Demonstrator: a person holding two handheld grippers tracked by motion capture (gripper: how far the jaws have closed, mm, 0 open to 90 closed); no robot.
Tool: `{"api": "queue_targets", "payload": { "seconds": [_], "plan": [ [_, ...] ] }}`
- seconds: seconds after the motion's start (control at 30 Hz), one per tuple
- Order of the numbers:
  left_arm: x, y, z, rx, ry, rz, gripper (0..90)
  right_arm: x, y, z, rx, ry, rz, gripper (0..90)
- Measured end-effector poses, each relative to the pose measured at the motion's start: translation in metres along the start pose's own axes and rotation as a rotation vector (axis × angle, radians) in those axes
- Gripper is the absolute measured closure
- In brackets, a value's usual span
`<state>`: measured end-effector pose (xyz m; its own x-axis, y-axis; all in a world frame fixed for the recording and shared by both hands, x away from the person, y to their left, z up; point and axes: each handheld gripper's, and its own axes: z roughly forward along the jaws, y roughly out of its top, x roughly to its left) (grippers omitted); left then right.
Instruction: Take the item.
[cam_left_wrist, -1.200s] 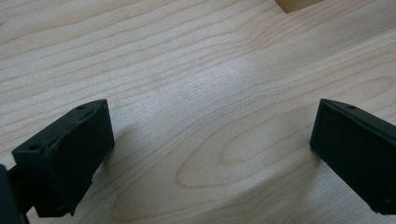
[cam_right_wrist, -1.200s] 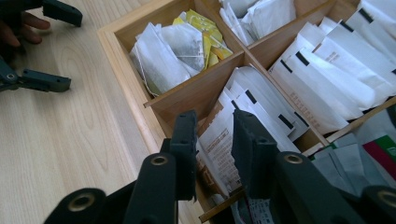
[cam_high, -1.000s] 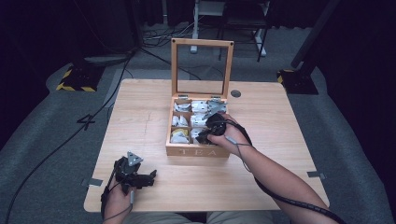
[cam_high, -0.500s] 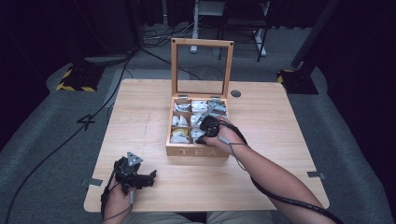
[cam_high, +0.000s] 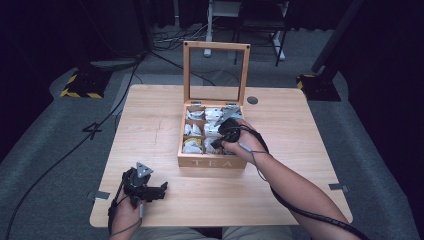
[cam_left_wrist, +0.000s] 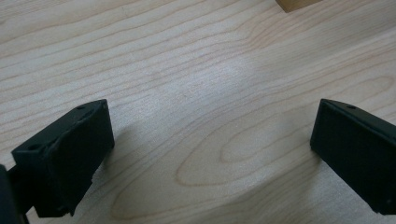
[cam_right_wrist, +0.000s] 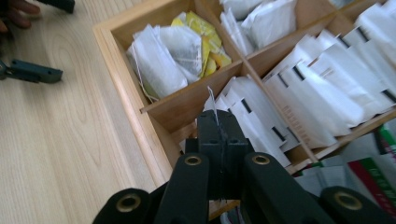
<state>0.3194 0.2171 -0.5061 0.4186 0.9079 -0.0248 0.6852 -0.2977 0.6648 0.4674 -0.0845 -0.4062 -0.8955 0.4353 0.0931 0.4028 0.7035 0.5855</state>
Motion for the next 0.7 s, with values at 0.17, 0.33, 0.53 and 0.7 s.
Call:
{"api": "queue_targets", "payload": {
  "seconds": [0.17, 0.33, 0.53, 0.7],
  "plan": [
    [0.000, 0.001, 0.000, 0.004, 0.002, 0.001, 0.0, -0.001, 0.000, -0.014, -0.074, -0.003, 0.015, 90.0],
    [0.000, 0.002, 0.001, 0.001, 0.001, -0.003, 0.0, 0.000, 0.000, -0.023, -0.118, -0.006, 0.015, 90.0],
    [0.001, 0.003, 0.002, 0.002, 0.006, -0.001, 0.0, 0.000, -0.002, -0.038, -0.188, -0.009, 0.018, 90.0],
    [0.001, 0.004, 0.003, 0.001, 0.002, -0.007, 0.0, -0.001, -0.007, -0.050, -0.237, 0.001, 0.031, 90.0]
  ]
}}
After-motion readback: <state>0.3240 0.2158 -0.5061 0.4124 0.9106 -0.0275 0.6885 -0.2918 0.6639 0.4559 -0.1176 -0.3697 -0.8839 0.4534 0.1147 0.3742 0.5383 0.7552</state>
